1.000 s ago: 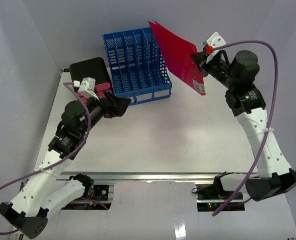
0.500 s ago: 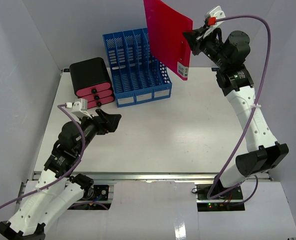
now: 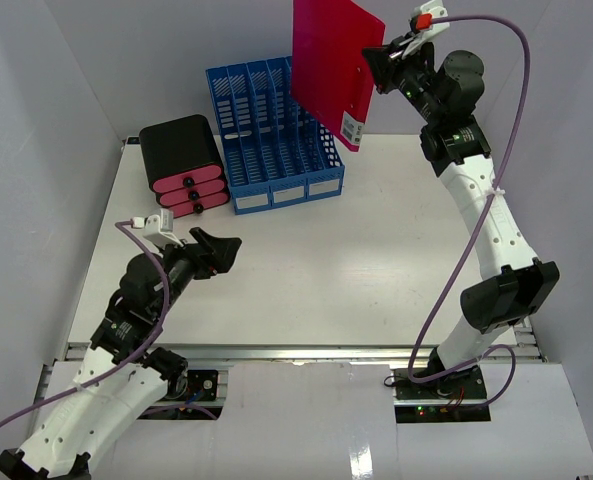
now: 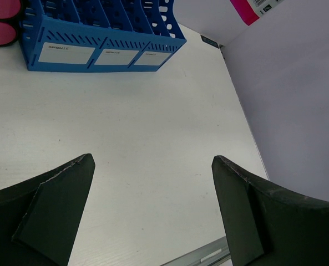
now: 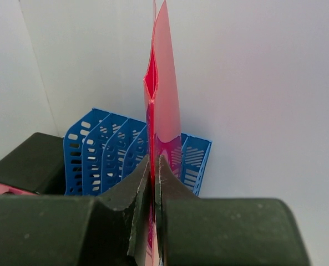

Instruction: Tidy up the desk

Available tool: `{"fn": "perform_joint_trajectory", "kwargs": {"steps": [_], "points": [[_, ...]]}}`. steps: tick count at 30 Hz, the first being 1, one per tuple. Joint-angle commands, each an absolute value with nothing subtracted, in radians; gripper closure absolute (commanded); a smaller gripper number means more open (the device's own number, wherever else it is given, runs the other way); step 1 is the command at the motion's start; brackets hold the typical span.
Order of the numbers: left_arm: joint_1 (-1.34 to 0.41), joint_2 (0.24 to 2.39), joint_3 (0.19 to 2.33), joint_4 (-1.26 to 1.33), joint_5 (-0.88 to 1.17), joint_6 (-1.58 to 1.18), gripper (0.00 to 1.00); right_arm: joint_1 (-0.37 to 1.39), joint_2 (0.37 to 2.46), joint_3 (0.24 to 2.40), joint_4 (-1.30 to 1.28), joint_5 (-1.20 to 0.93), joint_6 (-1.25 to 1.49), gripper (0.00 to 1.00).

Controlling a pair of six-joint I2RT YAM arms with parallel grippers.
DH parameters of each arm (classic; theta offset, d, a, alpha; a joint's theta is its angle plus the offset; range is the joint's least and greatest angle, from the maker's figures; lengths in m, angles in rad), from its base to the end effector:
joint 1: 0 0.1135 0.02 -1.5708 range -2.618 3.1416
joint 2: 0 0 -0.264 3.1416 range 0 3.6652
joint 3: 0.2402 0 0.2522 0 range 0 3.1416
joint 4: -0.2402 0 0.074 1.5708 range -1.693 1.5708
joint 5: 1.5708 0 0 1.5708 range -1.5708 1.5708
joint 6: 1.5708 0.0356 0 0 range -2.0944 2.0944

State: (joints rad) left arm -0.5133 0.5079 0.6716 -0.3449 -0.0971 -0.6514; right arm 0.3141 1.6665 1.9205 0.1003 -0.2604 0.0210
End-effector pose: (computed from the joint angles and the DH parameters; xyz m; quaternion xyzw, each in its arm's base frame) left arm 0.1140 -0.0603 0.3213 -0.0839 0.7633 -0.3206 0.5546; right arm 0.3480 0.1227 0.5335 -0.1881 0.5450 0.2088 0.7899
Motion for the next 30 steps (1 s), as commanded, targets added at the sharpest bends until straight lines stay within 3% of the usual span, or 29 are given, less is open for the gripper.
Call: {"fn": "perform_joint_trajectory", "kwargs": {"steps": [1, 11, 30], "points": [[-0.509, 0.526, 0.697, -0.351, -0.096, -0.647, 0.02, 0.31, 1.604, 1.954, 0.222, -0.253, 0.053, 0.92], [-0.51, 0.535, 0.695, -0.338, -0.076, -0.651, 0.02, 0.301, 1.557, 2.002, 0.182, -0.274, 0.066, 0.92], [-0.509, 0.526, 0.679, -0.338, -0.073, -0.641, 0.02, 0.299, 1.658, 1.993, 0.234, -0.229, 0.032, 0.92]]}}
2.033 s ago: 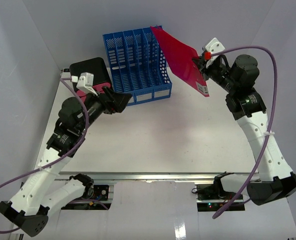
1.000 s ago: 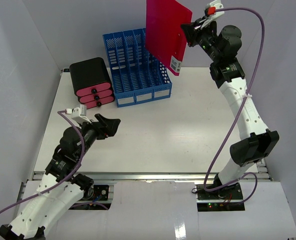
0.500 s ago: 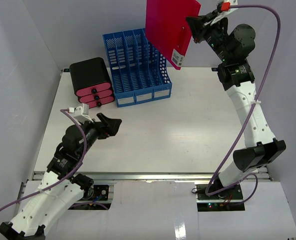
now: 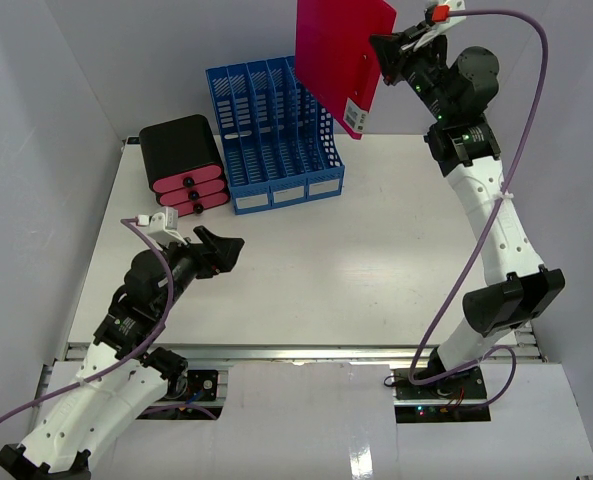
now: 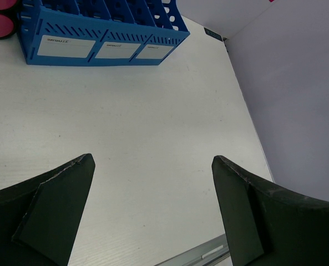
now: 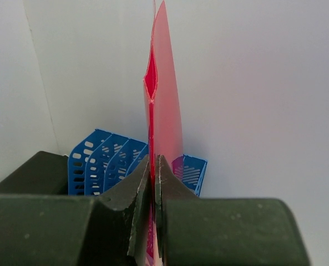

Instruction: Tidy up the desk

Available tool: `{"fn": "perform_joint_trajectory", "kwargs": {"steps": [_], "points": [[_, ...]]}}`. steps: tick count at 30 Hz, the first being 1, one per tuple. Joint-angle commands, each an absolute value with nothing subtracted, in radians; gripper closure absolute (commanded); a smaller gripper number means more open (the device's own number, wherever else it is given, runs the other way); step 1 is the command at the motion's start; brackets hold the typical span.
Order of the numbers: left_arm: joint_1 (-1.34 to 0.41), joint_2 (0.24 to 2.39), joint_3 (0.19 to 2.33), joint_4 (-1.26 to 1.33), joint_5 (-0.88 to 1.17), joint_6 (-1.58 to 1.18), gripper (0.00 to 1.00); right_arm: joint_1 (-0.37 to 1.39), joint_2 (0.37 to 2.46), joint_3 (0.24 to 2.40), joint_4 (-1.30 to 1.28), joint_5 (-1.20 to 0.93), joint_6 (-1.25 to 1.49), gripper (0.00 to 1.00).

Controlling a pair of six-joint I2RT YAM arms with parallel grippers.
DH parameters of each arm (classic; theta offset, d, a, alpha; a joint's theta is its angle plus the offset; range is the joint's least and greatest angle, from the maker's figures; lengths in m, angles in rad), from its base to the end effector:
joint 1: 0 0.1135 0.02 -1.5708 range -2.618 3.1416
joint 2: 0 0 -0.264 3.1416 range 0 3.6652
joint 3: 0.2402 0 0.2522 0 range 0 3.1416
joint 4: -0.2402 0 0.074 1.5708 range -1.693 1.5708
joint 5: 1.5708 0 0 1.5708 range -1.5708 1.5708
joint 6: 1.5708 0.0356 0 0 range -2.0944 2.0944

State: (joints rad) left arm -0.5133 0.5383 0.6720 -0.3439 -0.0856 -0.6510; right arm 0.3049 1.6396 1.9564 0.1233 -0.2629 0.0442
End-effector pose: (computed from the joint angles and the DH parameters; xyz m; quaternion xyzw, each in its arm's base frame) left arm 0.1192 -0.0637 0.3181 -0.0803 0.7730 -0.3178 0.5432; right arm 0.3313 0.1140 0.5564 -0.1788 0.5122 0.2145 0.8122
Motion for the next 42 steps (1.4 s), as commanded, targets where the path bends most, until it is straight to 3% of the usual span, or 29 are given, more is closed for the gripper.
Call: {"fn": "perform_joint_trajectory", "kwargs": {"steps": [1, 33, 42], "points": [[-0.509, 0.526, 0.678, -0.339, -0.075, -0.64, 0.02, 0.299, 1.665, 1.991, 0.236, -0.226, 0.029, 0.92], [-0.509, 0.517, 0.666, -0.35, -0.079, -0.674, 0.02, 0.346, 1.89, 1.968, 0.416, -0.196, 0.136, 0.92], [-0.51, 0.542, 0.671, -0.353, -0.084, -0.683, 0.02, 0.352, 1.878, 1.832, 0.539, -0.162, 0.167, 0.92]]}}
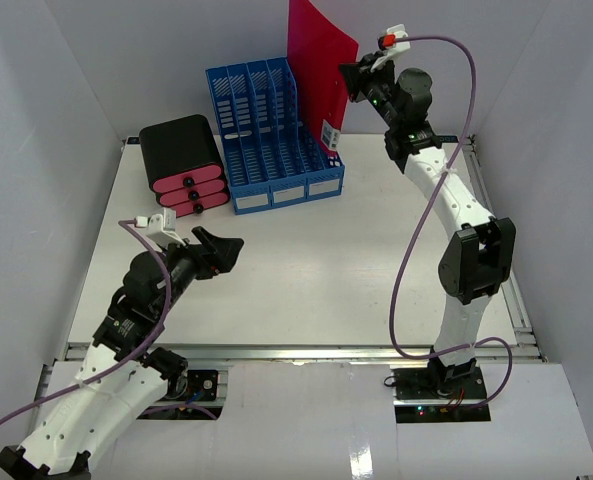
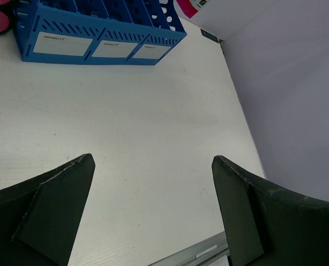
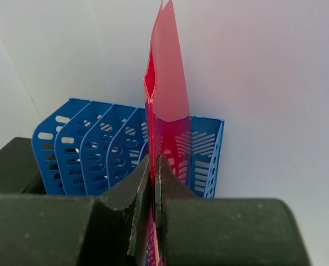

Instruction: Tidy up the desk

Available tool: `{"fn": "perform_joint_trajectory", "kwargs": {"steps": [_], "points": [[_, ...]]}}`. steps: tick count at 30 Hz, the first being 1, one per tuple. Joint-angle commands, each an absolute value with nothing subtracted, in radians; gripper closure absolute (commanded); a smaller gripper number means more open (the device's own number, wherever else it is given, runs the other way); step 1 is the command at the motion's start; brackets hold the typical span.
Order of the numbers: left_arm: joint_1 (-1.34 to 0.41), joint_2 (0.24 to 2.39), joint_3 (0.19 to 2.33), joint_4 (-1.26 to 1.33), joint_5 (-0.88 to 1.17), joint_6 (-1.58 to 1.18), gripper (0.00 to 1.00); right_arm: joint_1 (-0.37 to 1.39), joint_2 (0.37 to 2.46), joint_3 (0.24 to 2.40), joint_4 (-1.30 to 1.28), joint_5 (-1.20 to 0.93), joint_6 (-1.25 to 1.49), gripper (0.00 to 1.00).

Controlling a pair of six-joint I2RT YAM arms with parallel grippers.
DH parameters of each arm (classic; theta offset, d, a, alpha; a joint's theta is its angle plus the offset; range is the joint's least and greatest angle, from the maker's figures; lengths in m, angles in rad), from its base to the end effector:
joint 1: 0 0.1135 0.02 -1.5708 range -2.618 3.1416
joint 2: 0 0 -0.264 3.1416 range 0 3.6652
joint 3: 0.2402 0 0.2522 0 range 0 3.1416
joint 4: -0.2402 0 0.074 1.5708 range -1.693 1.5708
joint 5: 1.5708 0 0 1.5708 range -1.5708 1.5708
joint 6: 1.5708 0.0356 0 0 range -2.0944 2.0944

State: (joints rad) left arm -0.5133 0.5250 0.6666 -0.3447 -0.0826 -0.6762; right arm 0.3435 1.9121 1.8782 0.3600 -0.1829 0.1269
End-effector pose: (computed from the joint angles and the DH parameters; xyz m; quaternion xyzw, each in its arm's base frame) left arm 0.1171 -0.0627 0.3177 -0.0890 0.7698 -0.3272 0.5408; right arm 0.4295 0.1605 0.4489 -0.1365 0.5691 0.2403 0.7744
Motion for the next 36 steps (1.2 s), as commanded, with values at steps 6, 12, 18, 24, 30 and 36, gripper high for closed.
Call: {"fn": "perform_joint_trajectory", "kwargs": {"steps": [6, 12, 18, 24, 30, 36], "points": [[-0.509, 0.568, 0.674, -0.344, -0.077, -0.688, 0.02, 0.36, 1.865, 1.738, 0.622, -0.166, 0.194, 0.92], [-0.509, 0.56, 0.669, -0.342, -0.072, -0.693, 0.02, 0.371, 1.876, 1.721, 0.657, -0.163, 0.237, 0.92], [-0.509, 0.551, 0.658, -0.343, -0.074, -0.695, 0.02, 0.373, 1.893, 1.774, 0.626, -0.133, 0.271, 0.92], [-0.509, 0.557, 0.657, -0.337, -0.067, -0.699, 0.02, 0.383, 1.908, 1.78, 0.634, -0.114, 0.251, 0.92], [-0.509, 0.549, 0.649, -0.337, -0.066, -0.704, 0.02, 0.383, 1.914, 1.747, 0.664, -0.092, 0.262, 0.92], [-0.51, 0.549, 0.646, -0.336, -0.061, -0.707, 0.02, 0.383, 1.93, 1.747, 0.689, -0.084, 0.281, 0.92]]}}
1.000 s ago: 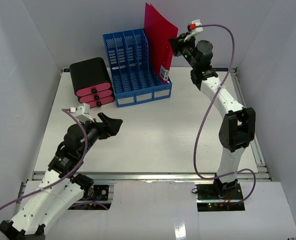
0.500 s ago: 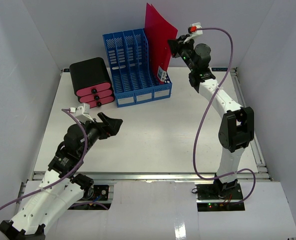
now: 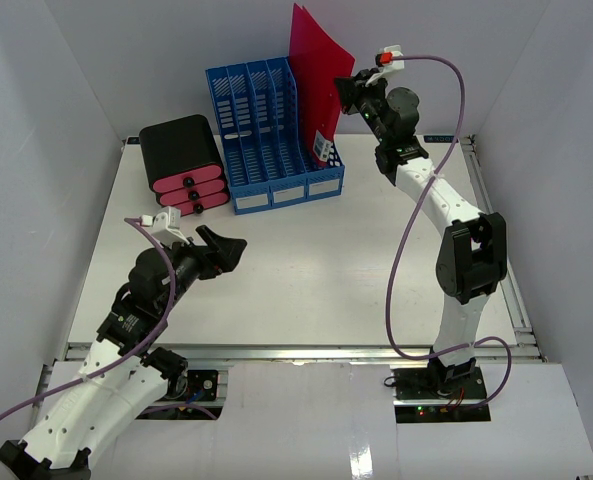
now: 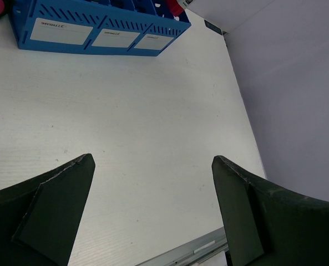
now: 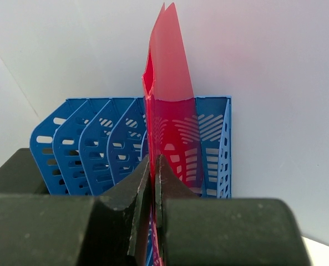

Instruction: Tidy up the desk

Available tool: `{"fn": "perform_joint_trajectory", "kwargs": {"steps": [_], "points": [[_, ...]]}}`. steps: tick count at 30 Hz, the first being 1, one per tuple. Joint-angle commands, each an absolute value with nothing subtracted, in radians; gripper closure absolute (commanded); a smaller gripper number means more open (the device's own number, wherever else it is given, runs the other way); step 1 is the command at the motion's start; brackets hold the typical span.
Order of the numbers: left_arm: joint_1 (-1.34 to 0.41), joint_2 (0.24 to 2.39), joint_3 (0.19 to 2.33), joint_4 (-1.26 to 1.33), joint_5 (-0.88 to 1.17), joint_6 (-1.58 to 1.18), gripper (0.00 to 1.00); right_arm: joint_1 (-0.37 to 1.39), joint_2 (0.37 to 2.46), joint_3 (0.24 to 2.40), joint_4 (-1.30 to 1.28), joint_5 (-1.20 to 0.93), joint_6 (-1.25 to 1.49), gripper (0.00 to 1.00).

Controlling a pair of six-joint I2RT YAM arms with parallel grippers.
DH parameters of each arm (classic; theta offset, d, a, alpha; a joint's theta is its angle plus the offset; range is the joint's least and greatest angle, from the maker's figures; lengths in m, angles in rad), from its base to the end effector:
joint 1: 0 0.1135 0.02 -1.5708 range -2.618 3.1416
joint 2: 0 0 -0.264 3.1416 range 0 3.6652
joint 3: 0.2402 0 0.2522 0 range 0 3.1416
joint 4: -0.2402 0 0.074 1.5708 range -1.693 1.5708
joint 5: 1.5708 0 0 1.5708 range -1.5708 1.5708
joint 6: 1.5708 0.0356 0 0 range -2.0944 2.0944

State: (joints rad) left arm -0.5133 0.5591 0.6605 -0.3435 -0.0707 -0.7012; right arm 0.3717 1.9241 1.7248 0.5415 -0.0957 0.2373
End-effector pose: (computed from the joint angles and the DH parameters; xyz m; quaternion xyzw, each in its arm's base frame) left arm 0.1233 -0.0666 0.3118 -0.0955 0.7813 -0.3287 0.5219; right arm 0.4333 0.1726 0.4082 -0.0777 0.5718 0.2710 0.7704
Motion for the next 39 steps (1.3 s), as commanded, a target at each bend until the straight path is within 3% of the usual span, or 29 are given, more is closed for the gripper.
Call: {"fn": "perform_joint_trajectory", "kwargs": {"steps": [1, 13, 25, 39], "points": [[-0.51, 0.548, 0.645, -0.336, -0.062, -0.708, 0.02, 0.383, 1.932, 1.747, 0.691, -0.084, 0.281, 0.92], [-0.509, 0.551, 0.651, -0.336, -0.056, -0.712, 0.02, 0.383, 1.924, 1.672, 0.743, -0.1, 0.31, 0.92], [-0.509, 0.557, 0.643, -0.317, -0.044, -0.713, 0.02, 0.383, 1.83, 1.447, 0.839, -0.134, 0.288, 0.92], [-0.511, 0.532, 0.632, -0.304, -0.031, -0.721, 0.02, 0.401, 1.787, 1.453, 0.752, -0.072, 0.291, 0.92]]}}
